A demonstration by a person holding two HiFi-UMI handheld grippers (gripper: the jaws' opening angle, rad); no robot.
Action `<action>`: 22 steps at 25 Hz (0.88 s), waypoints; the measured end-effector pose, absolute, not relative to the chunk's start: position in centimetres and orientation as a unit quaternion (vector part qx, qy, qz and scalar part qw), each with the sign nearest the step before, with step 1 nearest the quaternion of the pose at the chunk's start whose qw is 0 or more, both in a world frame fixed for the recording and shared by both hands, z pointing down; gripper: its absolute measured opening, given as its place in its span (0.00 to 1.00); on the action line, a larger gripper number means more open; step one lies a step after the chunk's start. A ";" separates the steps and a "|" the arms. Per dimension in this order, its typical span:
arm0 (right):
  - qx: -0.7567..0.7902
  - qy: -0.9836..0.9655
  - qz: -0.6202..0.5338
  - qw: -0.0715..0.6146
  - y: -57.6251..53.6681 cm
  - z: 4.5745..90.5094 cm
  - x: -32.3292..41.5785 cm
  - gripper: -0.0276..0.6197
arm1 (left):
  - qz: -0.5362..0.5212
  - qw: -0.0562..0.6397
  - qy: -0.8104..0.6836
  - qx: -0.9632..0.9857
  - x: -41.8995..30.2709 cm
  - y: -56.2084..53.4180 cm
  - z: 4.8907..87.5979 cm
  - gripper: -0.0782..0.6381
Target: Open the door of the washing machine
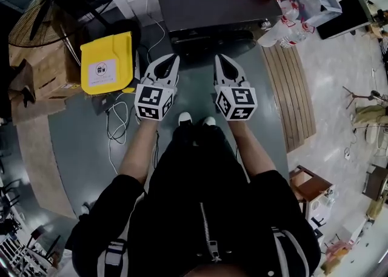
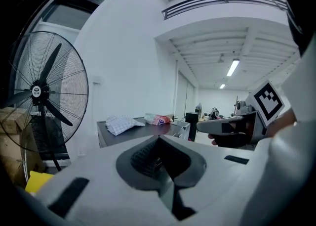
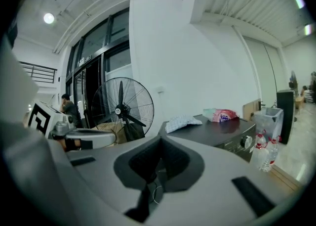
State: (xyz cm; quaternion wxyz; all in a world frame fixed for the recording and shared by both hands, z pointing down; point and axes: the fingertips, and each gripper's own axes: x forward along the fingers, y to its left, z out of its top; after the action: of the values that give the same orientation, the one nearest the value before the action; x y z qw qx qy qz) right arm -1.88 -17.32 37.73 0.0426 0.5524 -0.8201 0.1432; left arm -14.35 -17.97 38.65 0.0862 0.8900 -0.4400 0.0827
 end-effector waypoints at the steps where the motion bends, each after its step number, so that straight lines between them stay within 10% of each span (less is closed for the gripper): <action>1: 0.552 -0.820 0.145 0.045 -18.0 38.1 -2.0 0.05 | 0.083 0.088 -0.441 0.889 -14.3 -18.5 38.9 0.11; 22: 0.551 -0.741 0.346 0.166 -24.3 61.3 -5.9 0.34 | 0.127 0.156 -0.455 0.867 -19.1 -23.5 51.2 0.11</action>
State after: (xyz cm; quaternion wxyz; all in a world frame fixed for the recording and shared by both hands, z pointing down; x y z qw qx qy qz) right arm -5.89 -24.25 61.33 0.1660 0.5514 -0.7405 0.3464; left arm -19.08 -23.49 51.17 0.1560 0.8673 -0.4551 0.1275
